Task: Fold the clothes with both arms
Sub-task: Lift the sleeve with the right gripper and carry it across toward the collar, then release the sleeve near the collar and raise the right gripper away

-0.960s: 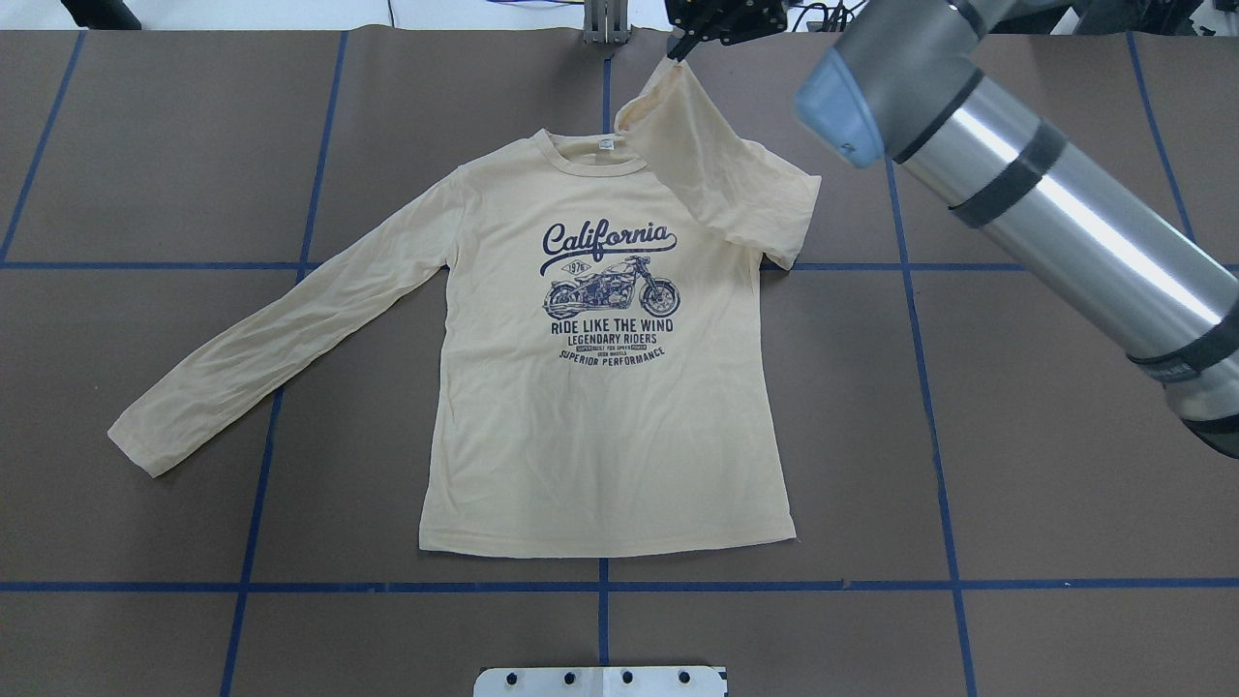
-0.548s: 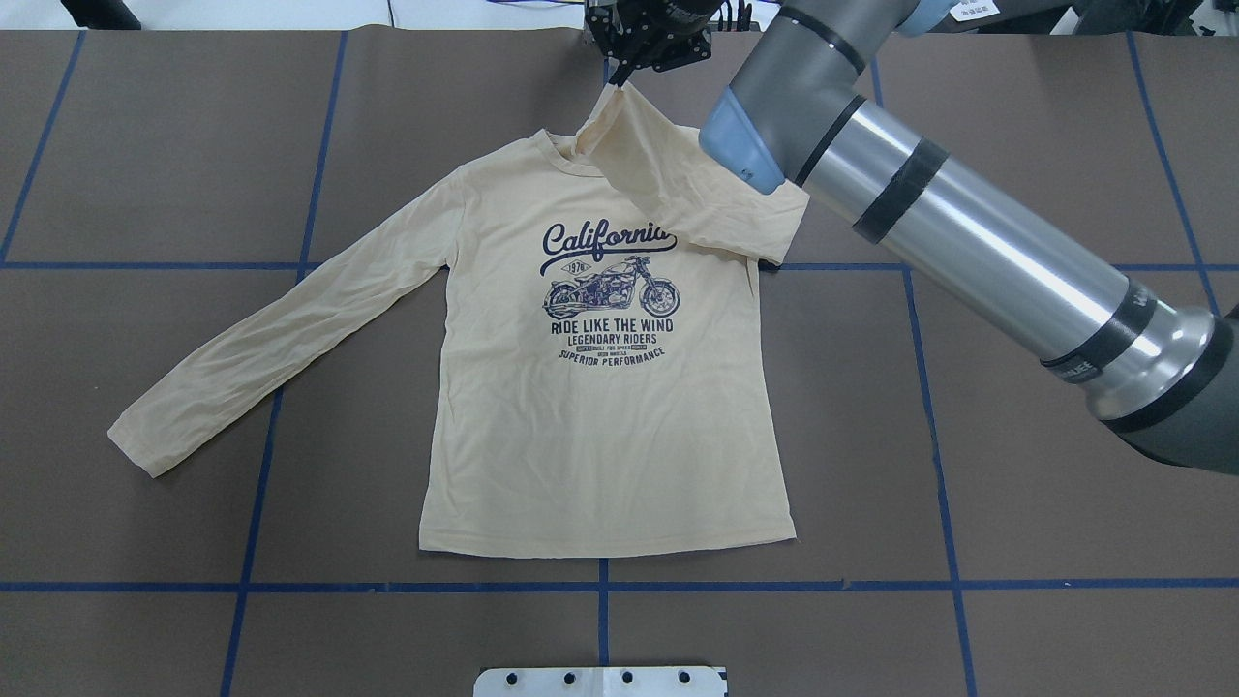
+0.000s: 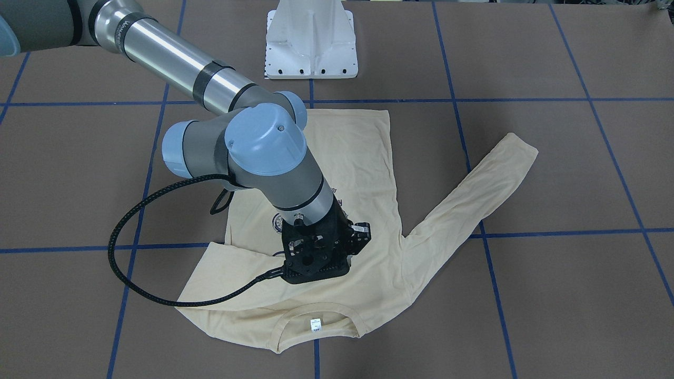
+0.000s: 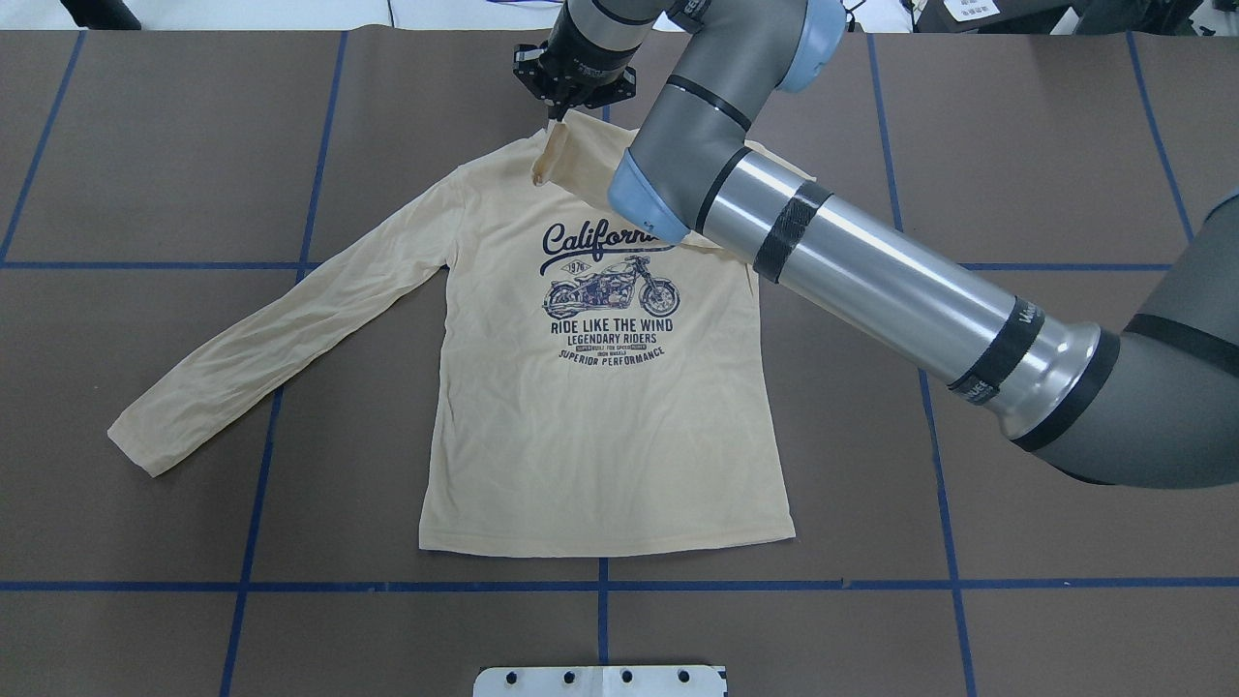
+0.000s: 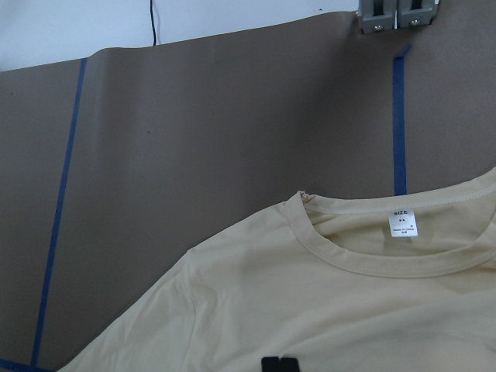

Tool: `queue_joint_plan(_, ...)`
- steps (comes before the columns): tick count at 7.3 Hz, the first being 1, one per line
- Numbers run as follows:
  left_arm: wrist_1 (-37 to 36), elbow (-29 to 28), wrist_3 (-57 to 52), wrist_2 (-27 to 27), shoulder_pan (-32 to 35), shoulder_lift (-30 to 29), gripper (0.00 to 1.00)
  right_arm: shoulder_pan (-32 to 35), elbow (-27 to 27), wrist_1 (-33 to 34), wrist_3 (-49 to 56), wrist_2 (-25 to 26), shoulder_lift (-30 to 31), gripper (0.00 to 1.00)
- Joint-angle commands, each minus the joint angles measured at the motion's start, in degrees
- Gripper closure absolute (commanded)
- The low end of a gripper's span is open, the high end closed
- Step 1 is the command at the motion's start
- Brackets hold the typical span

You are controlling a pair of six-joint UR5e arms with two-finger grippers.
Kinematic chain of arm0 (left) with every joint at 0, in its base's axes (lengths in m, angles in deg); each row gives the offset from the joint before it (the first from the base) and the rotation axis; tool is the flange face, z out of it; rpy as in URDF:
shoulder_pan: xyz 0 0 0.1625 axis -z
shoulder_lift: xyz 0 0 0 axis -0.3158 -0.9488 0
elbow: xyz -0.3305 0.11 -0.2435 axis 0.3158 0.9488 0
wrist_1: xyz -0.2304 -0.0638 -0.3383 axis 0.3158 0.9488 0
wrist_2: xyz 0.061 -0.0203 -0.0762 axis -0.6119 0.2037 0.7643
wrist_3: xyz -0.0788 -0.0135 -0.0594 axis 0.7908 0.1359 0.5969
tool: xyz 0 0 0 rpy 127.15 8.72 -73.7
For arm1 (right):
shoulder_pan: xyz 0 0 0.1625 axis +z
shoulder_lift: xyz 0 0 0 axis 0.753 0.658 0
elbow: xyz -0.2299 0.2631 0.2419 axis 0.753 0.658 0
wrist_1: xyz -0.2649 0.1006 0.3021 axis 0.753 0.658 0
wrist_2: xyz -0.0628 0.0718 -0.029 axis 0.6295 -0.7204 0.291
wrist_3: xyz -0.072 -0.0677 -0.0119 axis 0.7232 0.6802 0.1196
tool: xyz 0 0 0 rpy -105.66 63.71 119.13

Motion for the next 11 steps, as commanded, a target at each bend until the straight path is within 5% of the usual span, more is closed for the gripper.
queue_joint_plan(1,1.1,-1.4,0.0,0.0,0.0,-0.6,0.01,-1.5,0.6,-4.0,-0.2,5.2,-0.7,0.11)
queue_joint_plan(3,1.2,-1.4,0.1,0.1,0.1,-0.6,0.01,-3.3,1.6,-8.4,-7.7,12.5,-1.4,0.01)
queue_joint_plan(6,1.4,-0.6,2.5,0.0,0.0,-0.7,0.01,-3.2,-0.5,-5.5,-9.3,10.9,-0.6,0.01)
queue_joint_plan(9,17.2,1.8,26.1,-2.0,-7.4,3.2,0.01,-1.5,-20.3,16.2,-3.5,6.4,9.7,0.00)
queue_joint_plan(11,33.0,3.5,42.3,-8.3,-15.6,9.6,0.01,1.6,-32.4,31.2,3.5,3.4,17.7,0.00)
